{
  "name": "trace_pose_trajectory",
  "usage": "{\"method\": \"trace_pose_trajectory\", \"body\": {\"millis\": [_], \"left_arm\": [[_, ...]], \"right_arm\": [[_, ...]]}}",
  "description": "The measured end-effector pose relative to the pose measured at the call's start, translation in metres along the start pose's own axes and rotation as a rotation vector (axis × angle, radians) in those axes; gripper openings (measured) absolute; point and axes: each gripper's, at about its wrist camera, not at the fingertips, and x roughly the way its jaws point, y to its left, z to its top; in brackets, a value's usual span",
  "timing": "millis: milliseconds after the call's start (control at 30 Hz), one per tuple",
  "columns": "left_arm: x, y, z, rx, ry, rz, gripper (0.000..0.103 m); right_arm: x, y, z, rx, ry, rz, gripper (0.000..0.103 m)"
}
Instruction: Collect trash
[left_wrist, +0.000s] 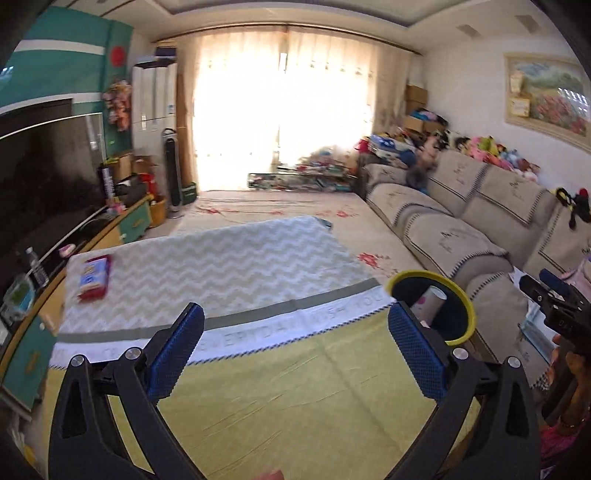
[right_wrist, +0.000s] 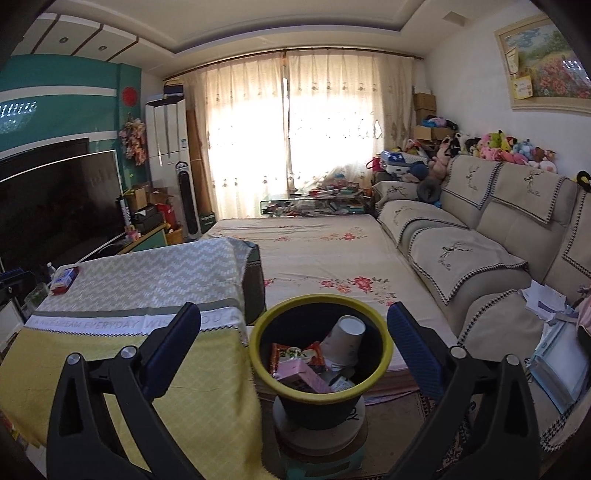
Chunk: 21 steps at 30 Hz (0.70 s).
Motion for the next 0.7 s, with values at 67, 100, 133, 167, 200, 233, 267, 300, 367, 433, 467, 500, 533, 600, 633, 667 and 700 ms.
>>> {"method": "trace_pose_trajectory", "body": {"millis": [67,100,133,167,200,233,267,300,367,433,467,500,533,600,633,667,700], "left_arm": [[-0.027,0.032,-0.011,-0.041,-0.03,0.06,0.098],[-0.04,0.042,-0.016,-0.057,-0.044,0.091,0.098],[-0.052,0.052,-0.021,-0.066,-0.052,0.121,0.098],[-0.063,0.062,-0.027,-0.07,-0.057,0.146,0.098],[-0.074,0.07,-0.034,-0.076,-0.065,0.166,0.098],[-0.085,0.077,-0.039,-0.084,-0.074,0.181,0.098],[-0.094,0.082,-0.045,-0.092,-0.08,0.194,0.098],[-0.102,0.088,-0.05,-0.097,-0.086,0.203,0.098],[-0.116,0.093,-0.054,-0.106,-0.101,0.212,0.098],[-0.127,0.092,-0.057,-0.111,-0.117,0.213,0.098],[-0.131,0.092,-0.058,-0.112,-0.123,0.21,0.098],[-0.135,0.091,-0.059,-0.11,-0.13,0.206,0.098],[-0.14,0.086,-0.06,-0.107,-0.136,0.205,0.098],[-0.144,0.084,-0.062,-0.101,-0.135,0.207,0.098],[-0.147,0.085,-0.064,-0.101,-0.131,0.203,0.098],[-0.148,0.085,-0.065,-0.104,-0.127,0.198,0.098],[-0.142,0.08,-0.063,-0.107,-0.123,0.195,0.098]], "right_arm": [[-0.005,0.01,0.0,-0.011,0.015,0.035,0.096],[-0.008,0.016,0.0,-0.019,0.02,0.047,0.096],[-0.012,0.02,-0.001,-0.028,0.023,0.051,0.096],[-0.016,0.023,-0.003,-0.038,0.024,0.055,0.096],[-0.019,0.026,-0.003,-0.043,0.023,0.057,0.096],[-0.023,0.028,-0.003,-0.045,0.022,0.061,0.096],[-0.028,0.03,-0.003,-0.046,0.021,0.068,0.096],[-0.032,0.03,-0.002,-0.048,0.019,0.072,0.096],[-0.04,0.032,-0.001,-0.054,0.016,0.073,0.096],[-0.047,0.034,-0.001,-0.056,0.009,0.079,0.096],[-0.05,0.035,-0.001,-0.058,0.007,0.081,0.096],[-0.052,0.036,-0.001,-0.059,0.006,0.084,0.096],[-0.054,0.036,-0.002,-0.061,0.007,0.086,0.096],[-0.056,0.037,-0.005,-0.063,0.014,0.089,0.096],[-0.056,0.037,-0.007,-0.064,0.019,0.092,0.096],[-0.055,0.037,-0.008,-0.063,0.024,0.094,0.096],[-0.054,0.037,-0.009,-0.063,0.028,0.094,0.096]]}}
